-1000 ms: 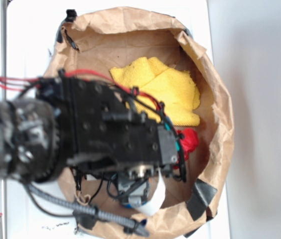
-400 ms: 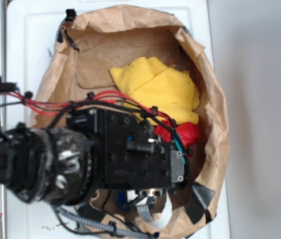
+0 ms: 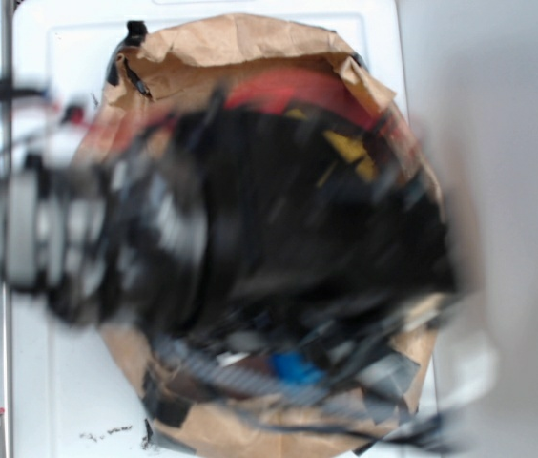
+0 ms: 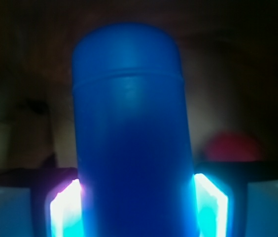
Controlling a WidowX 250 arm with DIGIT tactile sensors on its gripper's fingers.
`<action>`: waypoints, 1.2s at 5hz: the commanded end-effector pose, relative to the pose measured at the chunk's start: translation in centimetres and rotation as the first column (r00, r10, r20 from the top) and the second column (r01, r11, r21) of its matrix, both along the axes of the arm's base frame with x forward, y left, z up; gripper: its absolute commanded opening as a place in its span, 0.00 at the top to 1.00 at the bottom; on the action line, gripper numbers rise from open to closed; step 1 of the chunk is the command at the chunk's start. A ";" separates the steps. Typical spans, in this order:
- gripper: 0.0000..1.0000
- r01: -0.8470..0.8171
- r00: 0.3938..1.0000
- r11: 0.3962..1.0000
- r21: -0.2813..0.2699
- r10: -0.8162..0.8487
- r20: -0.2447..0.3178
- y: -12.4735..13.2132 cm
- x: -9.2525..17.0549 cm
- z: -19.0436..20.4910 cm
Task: Grab the blue bottle.
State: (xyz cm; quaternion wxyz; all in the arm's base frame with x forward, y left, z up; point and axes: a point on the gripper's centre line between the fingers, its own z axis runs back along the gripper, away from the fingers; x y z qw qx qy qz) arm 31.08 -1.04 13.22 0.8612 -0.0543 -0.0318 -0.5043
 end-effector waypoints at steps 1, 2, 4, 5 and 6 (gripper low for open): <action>1.00 -0.488 0.872 0.872 0.031 0.488 -0.023 2.9 -1.5 4.6; 1.00 -0.689 0.725 0.725 0.002 0.689 -0.007 2.8 -4.0 4.9; 1.00 -0.810 0.555 0.545 -0.214 0.832 0.018 2.6 -5.1 6.9; 1.00 -0.814 0.550 0.545 -0.200 0.835 0.038 2.0 -4.5 7.6; 1.00 -0.782 0.590 0.593 -0.190 0.803 0.077 1.7 -4.8 7.1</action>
